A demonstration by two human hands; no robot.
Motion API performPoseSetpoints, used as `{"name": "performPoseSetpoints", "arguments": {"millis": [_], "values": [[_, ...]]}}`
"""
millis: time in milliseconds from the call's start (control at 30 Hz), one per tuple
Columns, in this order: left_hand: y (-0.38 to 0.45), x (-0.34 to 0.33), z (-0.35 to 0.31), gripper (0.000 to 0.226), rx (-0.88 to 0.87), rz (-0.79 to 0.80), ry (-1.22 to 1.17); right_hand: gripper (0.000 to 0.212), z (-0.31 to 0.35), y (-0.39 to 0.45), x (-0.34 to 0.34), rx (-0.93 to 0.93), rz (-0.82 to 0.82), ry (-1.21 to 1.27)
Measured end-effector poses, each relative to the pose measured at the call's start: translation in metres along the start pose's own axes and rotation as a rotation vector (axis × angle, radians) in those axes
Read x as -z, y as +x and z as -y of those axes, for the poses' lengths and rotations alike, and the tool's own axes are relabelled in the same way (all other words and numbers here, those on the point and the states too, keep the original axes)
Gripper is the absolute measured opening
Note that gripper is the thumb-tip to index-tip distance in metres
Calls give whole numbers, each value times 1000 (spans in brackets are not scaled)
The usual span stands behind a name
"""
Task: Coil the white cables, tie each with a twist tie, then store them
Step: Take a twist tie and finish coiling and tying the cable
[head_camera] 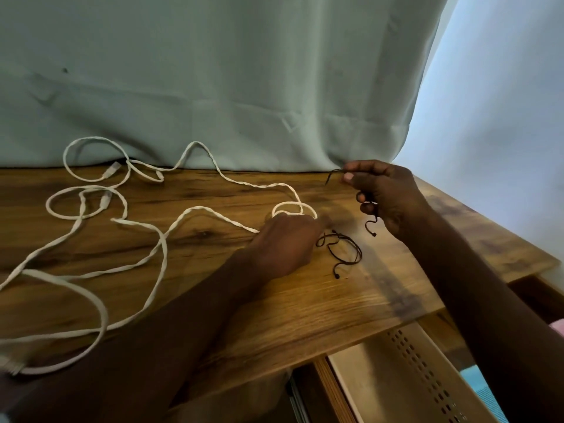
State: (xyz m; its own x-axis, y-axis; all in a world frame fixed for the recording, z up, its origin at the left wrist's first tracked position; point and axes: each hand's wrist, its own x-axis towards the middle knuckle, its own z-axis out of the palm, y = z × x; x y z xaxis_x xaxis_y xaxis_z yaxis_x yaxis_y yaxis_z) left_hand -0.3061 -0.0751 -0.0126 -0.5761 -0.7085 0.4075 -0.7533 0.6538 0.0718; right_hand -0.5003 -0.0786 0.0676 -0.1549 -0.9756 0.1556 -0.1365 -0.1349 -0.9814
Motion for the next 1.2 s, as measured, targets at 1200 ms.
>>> {"name": "performPoseSetpoints", "arguments": {"millis": [1200], "values": [[-27,97,159,6,708,-1400,-1426,23,-27,41,-267,-127,-419,353]]}}
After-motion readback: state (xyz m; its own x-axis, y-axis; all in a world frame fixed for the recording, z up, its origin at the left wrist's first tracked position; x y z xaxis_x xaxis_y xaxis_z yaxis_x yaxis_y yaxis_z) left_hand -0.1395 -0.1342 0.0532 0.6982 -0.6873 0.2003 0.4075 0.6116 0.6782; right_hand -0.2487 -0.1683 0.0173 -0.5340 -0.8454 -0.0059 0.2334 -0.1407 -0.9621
